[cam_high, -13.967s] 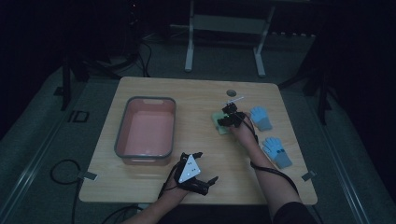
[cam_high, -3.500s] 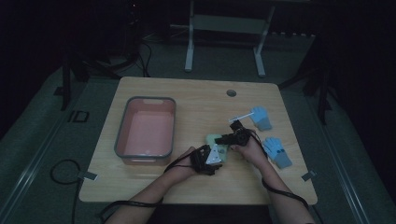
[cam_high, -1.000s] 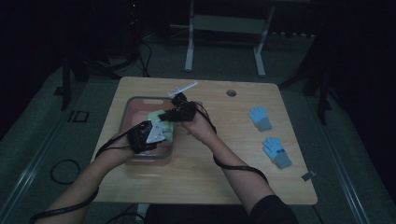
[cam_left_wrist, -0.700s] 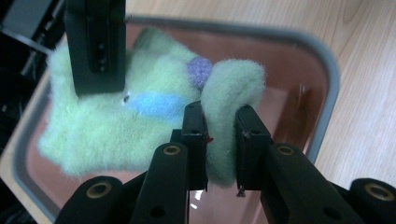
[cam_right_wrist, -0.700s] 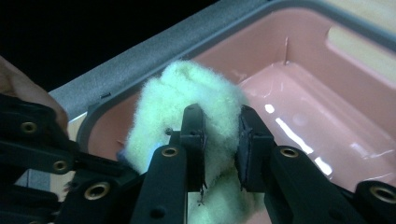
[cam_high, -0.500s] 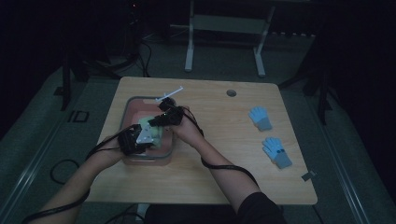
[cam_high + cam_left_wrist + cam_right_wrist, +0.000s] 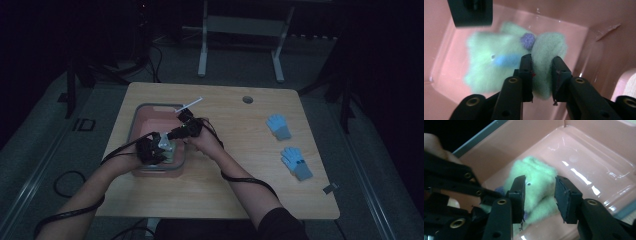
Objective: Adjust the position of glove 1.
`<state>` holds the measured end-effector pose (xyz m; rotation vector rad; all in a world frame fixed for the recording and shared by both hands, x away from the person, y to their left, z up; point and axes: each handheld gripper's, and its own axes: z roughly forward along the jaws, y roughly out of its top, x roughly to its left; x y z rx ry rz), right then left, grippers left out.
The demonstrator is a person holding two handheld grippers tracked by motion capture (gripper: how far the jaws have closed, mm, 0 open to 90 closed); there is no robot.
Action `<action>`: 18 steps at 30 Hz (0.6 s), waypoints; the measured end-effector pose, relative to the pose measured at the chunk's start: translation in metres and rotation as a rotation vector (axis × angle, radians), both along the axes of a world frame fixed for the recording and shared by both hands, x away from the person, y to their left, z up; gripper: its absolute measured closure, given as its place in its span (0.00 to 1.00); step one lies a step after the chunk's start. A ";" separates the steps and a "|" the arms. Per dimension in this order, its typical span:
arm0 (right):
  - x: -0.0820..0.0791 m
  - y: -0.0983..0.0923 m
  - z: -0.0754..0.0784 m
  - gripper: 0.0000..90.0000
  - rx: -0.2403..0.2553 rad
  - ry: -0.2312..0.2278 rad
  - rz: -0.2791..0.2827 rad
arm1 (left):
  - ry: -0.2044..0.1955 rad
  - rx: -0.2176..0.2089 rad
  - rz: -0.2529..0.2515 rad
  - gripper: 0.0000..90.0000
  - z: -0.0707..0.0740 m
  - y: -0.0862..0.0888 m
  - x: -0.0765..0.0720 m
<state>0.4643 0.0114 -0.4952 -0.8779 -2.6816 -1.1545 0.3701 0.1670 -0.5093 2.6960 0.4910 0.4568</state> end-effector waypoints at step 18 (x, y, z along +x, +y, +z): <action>-0.025 -0.045 0.038 0.41 0.078 -0.097 0.026 | -0.045 -0.247 0.173 0.07 0.032 0.000 0.001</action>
